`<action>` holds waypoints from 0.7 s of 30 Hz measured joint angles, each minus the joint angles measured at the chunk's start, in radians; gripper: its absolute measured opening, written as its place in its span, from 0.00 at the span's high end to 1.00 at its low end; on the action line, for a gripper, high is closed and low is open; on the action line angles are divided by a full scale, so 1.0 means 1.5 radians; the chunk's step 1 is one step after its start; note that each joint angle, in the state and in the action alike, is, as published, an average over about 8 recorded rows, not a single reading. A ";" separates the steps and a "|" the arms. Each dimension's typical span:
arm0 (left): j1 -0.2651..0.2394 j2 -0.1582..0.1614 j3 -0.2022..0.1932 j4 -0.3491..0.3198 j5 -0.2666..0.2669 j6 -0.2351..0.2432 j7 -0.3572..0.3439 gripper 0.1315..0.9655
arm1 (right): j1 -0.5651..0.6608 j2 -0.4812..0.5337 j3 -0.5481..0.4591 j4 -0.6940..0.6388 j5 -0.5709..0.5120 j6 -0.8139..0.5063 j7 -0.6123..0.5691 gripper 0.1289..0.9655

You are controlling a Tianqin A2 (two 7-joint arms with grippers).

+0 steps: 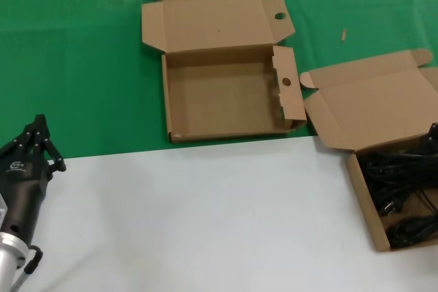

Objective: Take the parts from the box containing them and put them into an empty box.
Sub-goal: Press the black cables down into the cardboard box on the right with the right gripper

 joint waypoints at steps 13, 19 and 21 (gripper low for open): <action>0.000 0.000 0.000 0.000 0.000 0.000 0.000 0.99 | 0.048 -0.054 0.014 -0.073 -0.101 -0.043 -0.066 0.14; 0.000 0.000 0.000 0.000 0.000 0.000 0.000 0.99 | 0.051 -0.067 0.028 -0.085 -0.125 -0.042 -0.065 0.25; 0.000 0.000 0.000 0.000 0.000 0.000 0.000 0.99 | 0.052 -0.070 0.031 -0.089 -0.131 -0.042 -0.065 0.30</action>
